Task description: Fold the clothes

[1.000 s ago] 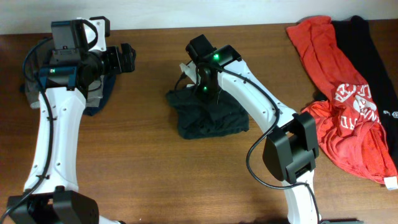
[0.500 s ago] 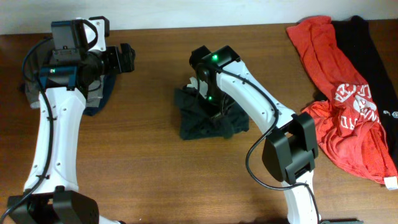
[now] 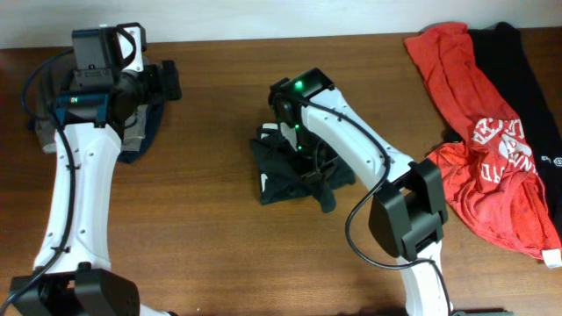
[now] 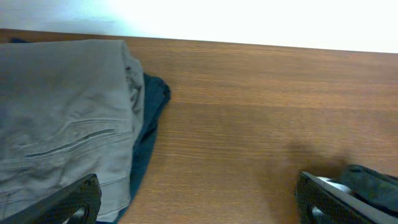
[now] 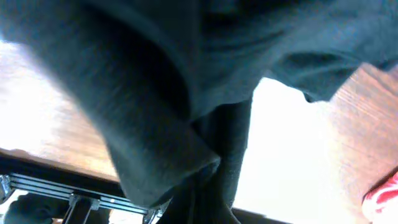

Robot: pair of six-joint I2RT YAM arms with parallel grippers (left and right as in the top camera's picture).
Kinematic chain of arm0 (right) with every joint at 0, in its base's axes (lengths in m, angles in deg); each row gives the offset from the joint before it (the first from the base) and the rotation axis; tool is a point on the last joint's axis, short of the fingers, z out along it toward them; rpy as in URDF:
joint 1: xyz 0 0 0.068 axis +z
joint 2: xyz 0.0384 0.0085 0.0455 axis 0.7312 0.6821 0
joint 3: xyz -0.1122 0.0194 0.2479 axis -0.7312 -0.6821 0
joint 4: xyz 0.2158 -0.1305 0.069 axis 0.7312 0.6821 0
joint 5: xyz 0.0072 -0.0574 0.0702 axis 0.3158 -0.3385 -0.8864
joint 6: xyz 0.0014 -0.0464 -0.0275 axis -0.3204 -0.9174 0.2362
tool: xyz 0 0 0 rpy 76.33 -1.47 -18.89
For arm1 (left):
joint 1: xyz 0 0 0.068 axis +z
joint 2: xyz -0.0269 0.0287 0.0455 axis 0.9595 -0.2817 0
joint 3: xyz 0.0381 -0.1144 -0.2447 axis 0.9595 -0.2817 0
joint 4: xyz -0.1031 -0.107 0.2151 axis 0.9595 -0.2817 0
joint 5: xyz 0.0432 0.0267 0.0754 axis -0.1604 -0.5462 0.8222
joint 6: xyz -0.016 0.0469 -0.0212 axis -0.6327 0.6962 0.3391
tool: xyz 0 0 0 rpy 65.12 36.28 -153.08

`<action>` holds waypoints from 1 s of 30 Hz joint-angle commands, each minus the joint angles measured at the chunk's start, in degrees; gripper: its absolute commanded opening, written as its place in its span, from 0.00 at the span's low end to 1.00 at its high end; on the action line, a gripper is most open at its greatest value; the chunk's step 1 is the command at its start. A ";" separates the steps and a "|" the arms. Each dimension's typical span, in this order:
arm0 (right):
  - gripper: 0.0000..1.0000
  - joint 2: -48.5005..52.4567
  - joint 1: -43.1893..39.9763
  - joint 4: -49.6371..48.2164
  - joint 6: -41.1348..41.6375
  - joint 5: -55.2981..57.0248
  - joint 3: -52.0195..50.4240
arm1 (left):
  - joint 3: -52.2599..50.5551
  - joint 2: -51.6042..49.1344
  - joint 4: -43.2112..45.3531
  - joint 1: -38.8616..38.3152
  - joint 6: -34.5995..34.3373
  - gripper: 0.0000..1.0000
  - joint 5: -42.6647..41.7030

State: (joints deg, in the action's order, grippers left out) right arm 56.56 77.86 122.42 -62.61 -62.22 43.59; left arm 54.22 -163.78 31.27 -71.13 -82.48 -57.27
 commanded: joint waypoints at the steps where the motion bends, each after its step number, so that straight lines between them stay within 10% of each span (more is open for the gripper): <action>1: 0.04 -0.20 -2.38 0.42 1.86 1.51 -2.27 | -0.17 -0.20 0.76 0.35 1.79 0.99 3.21; 11: 0.04 -0.20 -9.40 -3.65 6.69 0.74 -4.76 | -0.17 -0.42 1.25 0.39 2.23 0.99 3.32; 30: 0.62 -2.62 -2.93 -3.50 -9.11 -1.97 14.01 | -0.17 -1.16 4.04 8.68 1.51 0.99 3.63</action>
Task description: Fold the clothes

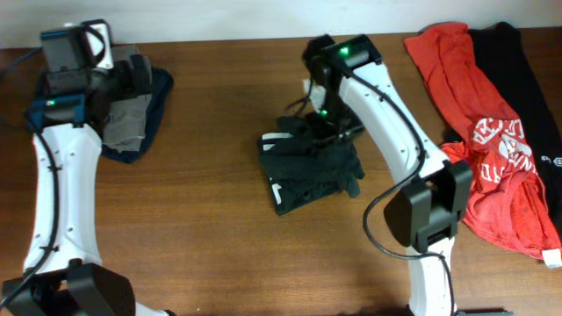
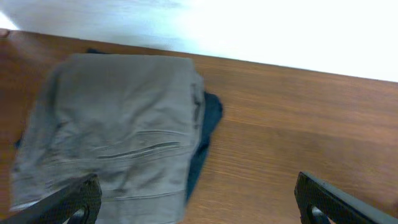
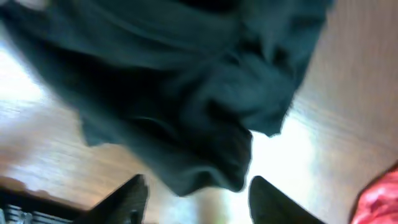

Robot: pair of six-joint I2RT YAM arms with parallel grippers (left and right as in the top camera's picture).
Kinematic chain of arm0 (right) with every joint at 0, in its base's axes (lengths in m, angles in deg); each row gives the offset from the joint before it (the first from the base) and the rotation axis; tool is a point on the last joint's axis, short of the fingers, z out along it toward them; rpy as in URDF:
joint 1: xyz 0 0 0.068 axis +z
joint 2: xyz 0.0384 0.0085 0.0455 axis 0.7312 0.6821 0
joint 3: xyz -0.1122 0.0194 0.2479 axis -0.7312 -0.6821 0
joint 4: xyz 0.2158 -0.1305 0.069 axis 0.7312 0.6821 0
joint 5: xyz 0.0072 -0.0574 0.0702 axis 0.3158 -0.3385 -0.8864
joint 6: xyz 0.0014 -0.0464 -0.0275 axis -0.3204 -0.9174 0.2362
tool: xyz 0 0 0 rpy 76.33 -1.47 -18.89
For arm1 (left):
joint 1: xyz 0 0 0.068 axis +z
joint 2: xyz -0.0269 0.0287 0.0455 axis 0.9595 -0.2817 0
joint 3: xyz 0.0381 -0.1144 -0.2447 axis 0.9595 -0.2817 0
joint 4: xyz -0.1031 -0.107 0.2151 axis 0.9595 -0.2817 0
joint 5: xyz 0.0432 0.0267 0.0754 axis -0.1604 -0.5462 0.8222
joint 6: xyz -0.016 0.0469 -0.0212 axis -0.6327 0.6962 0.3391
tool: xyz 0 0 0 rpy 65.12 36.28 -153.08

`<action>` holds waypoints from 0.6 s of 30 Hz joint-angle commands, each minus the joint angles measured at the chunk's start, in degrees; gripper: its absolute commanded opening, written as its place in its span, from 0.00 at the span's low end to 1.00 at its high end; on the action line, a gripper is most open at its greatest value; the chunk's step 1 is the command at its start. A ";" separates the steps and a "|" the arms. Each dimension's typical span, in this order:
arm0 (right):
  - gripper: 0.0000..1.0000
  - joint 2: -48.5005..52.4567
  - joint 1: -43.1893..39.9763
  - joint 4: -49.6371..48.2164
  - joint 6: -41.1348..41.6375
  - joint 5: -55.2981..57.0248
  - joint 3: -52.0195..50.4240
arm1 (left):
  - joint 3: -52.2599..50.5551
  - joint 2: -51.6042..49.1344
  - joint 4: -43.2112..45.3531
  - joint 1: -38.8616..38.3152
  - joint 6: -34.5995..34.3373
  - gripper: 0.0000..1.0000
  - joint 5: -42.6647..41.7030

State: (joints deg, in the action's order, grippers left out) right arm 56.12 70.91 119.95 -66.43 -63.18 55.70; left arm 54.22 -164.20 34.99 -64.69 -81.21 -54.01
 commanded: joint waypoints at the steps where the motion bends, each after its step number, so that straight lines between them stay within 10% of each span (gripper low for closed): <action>1: 0.66 -2.12 5.42 -2.08 -6.16 -0.87 1.84 | -0.17 -0.74 0.31 2.89 0.22 0.99 0.35; 18: 0.68 8.76 14.32 -12.92 -12.68 4.37 -0.33 | -0.17 -0.74 -0.44 8.37 0.28 0.99 -2.62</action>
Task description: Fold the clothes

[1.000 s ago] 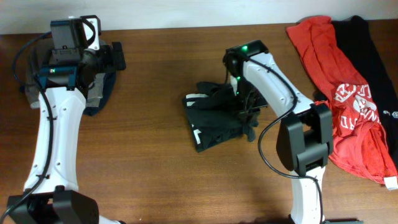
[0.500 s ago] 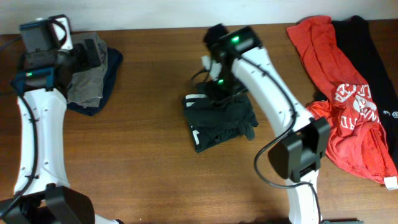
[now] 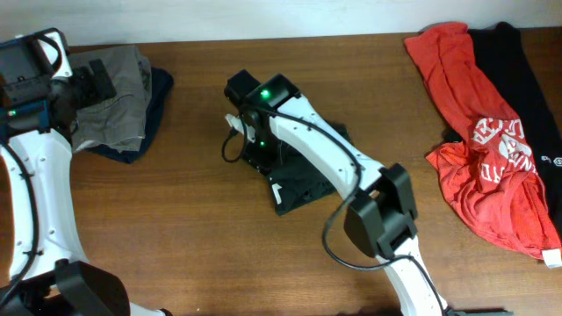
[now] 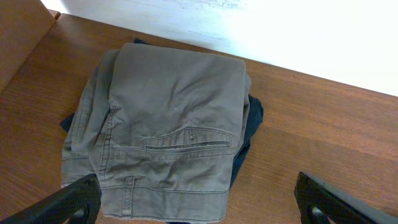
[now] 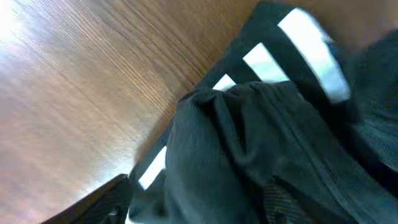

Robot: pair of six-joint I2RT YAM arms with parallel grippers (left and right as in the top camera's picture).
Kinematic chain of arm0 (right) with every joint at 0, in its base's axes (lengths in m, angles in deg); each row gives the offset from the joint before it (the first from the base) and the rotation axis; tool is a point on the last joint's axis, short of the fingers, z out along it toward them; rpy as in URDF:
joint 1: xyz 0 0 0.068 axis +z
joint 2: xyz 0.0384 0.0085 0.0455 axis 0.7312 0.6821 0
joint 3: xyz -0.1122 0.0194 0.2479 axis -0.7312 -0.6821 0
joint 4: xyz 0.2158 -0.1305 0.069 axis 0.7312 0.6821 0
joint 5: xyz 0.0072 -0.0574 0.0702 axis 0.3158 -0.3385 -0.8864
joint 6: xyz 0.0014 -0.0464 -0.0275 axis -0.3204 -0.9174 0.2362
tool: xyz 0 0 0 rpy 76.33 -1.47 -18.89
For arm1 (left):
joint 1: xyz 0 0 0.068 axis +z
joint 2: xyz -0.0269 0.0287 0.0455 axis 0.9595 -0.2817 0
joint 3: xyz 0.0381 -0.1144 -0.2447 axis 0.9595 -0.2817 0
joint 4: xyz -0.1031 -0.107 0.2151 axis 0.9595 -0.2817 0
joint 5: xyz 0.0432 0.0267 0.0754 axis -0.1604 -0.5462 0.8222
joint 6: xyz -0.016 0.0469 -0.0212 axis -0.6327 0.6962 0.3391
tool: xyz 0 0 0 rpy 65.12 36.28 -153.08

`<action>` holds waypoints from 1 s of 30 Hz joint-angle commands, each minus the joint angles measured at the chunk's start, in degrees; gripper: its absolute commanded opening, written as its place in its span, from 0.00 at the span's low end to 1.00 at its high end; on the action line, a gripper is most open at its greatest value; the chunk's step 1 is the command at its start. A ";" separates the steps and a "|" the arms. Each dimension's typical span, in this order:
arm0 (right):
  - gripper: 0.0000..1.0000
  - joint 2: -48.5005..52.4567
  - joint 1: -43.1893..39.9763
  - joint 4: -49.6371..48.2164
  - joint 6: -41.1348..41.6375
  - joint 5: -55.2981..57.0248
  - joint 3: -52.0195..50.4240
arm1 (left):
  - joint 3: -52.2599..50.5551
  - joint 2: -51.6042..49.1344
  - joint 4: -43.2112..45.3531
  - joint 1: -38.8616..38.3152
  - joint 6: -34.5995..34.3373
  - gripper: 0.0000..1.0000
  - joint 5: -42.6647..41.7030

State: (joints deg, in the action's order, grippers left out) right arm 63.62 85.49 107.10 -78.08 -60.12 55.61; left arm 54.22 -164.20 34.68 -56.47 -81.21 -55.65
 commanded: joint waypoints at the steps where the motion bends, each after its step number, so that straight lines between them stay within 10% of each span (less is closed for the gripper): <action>1: 0.65 1.57 -0.26 -0.04 -1.05 1.31 -0.24 | -0.17 -0.74 -0.11 0.15 0.28 0.99 -1.01; 4: 0.49 1.77 -0.33 -0.11 -1.05 1.38 -0.24 | -0.17 -0.74 -0.11 0.15 0.28 0.99 -1.01; 8: 0.04 1.73 -0.81 -0.04 -0.61 1.51 0.35 | -0.17 -0.74 -0.15 0.15 0.28 0.99 -1.01; 18: 0.04 0.90 -10.12 13.03 14.60 1.49 15.69 | -0.17 -0.74 -0.31 0.15 0.28 0.99 -1.01; 30: 0.04 0.90 -24.50 15.74 19.45 -7.21 8.87 | -0.17 -0.76 -0.37 0.15 0.33 0.99 -0.98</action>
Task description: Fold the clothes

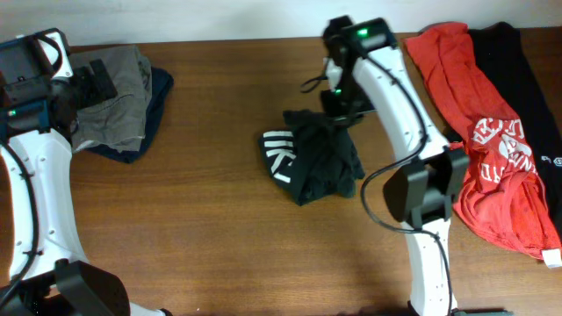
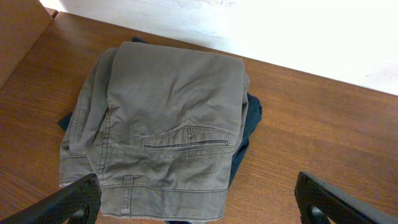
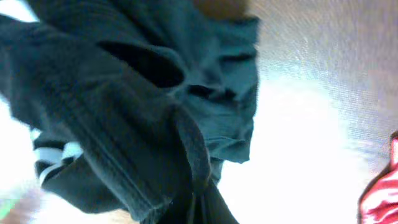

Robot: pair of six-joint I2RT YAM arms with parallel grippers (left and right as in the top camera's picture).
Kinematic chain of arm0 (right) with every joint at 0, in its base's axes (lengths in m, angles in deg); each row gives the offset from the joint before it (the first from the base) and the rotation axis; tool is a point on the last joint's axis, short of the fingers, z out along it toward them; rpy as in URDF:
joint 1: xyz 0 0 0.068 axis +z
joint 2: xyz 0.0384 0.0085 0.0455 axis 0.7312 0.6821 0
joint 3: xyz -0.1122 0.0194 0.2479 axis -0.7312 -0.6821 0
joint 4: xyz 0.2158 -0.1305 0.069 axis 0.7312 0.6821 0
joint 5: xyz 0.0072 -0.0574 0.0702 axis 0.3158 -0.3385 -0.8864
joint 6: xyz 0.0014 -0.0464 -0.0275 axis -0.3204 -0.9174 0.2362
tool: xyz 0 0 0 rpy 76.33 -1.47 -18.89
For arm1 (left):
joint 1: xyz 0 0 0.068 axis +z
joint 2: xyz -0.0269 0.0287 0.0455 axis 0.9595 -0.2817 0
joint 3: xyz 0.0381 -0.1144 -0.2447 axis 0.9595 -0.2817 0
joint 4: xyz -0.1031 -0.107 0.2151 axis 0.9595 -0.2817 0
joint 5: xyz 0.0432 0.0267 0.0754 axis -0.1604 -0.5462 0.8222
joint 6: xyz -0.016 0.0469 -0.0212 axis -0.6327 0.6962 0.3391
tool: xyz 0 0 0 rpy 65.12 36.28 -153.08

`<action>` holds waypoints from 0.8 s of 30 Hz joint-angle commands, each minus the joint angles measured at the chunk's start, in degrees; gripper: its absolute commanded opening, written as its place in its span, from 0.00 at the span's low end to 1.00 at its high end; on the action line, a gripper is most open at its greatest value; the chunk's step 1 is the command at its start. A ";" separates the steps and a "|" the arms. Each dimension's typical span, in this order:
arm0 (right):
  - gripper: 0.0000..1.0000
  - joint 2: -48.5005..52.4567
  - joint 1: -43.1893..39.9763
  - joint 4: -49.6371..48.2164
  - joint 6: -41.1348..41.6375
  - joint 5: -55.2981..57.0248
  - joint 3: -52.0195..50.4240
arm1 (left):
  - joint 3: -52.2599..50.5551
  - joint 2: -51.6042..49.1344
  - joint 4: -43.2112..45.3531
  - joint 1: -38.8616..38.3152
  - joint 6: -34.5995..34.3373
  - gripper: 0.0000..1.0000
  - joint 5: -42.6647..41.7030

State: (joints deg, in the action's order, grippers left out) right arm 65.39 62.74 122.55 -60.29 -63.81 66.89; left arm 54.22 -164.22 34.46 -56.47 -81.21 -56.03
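A black garment with white stripes [image 1: 309,156] lies bunched mid-table, its upper edge drawn up toward my right gripper [image 1: 337,103]. In the right wrist view the dark cloth [image 3: 143,106] hangs from the right gripper [image 3: 199,210], which is shut on a fold; the fingers are hidden by it. Folded grey trousers [image 2: 165,124] rest on a navy garment [image 2: 245,124] at the far left. My left gripper [image 2: 200,208] hovers open above their near edge, touching nothing. Overhead, the left gripper [image 1: 91,83] sits by the trousers [image 1: 118,96].
A crumpled red shirt [image 1: 479,132] and a black garment [image 1: 527,79] lie along the right side of the table. The pale wall [image 2: 280,31] runs just behind the table's back edge.
My right gripper has gone from the left side of the black garment to its back right and now grips it. The garment has shifted right, stripes now showing at its left. The left arm is unchanged.
First my left gripper was low beside the grey trousers and my right was buried in the black garment. Then the left drew back leftward while the right stood behind the garment, then at its left side. Now the right holds it from the back right.
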 commanded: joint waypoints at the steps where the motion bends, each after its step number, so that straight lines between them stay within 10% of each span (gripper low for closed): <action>1: 0.04 -0.87 -2.47 0.28 1.68 -4.07 -3.76 | -0.17 -0.79 -0.15 0.15 0.33 0.99 -0.61; 24: 0.04 -9.64 -4.26 0.31 11.32 -3.39 -17.03 | -0.17 -2.23 -1.16 0.15 0.74 0.99 -0.61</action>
State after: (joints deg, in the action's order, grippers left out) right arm 62.03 58.87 122.57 -51.83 -67.64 51.20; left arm 54.22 -166.01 33.35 -56.47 -81.19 -56.03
